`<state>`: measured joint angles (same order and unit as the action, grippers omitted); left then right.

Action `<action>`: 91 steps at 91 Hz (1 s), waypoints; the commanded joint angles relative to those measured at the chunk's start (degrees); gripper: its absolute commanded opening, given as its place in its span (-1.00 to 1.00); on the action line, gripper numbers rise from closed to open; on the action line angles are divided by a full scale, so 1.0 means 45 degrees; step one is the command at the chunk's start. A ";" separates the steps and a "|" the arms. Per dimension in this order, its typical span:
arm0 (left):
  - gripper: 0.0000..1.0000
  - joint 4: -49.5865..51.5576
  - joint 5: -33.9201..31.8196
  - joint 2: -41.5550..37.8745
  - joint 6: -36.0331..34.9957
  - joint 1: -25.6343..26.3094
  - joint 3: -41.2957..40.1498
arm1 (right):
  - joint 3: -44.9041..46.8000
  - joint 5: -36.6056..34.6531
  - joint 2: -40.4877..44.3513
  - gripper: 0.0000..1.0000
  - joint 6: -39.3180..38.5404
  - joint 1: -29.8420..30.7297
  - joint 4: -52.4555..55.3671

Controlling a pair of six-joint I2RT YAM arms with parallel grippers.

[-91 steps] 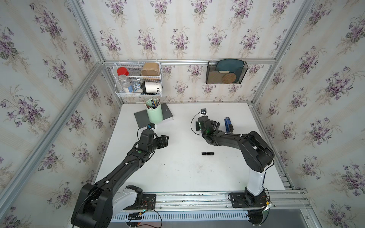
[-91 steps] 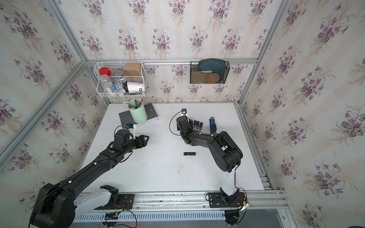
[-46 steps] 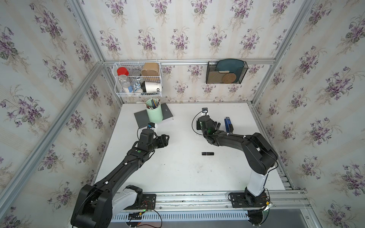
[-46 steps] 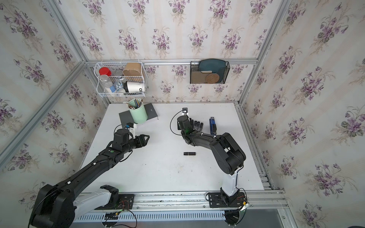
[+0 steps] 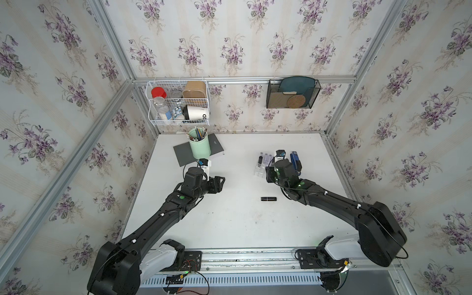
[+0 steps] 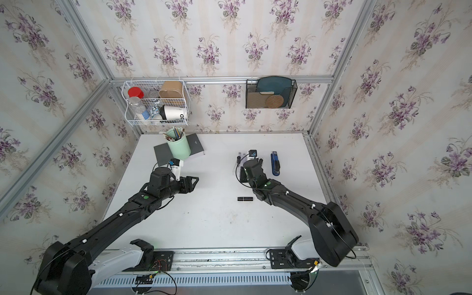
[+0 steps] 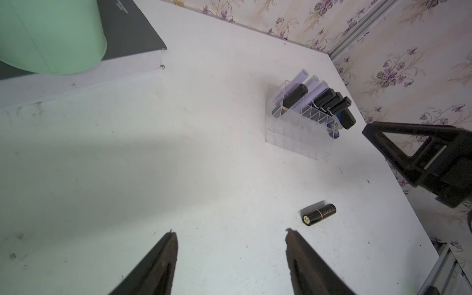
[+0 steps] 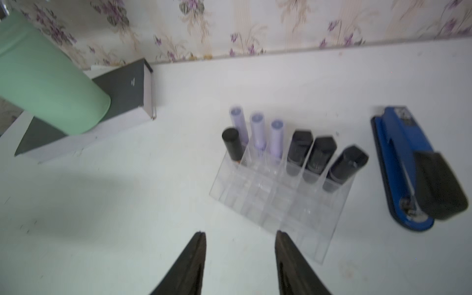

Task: Arrange the lipsticks in the organizer
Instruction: Place the lipstick in the storage box, then pick up the lipstick at the center of the board.

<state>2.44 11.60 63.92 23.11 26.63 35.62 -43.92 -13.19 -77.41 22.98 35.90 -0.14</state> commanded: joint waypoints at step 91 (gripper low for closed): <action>0.36 -0.1733 -0.1475 0.3713 0.1135 0.4528 0.1011 | 0.0302 0.7946 -0.2513 0.26 0.0321 -0.2085 0.2305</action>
<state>-4.78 5.67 80.58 28.34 47.00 40.05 -43.48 21.34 -89.58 23.83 26.28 11.27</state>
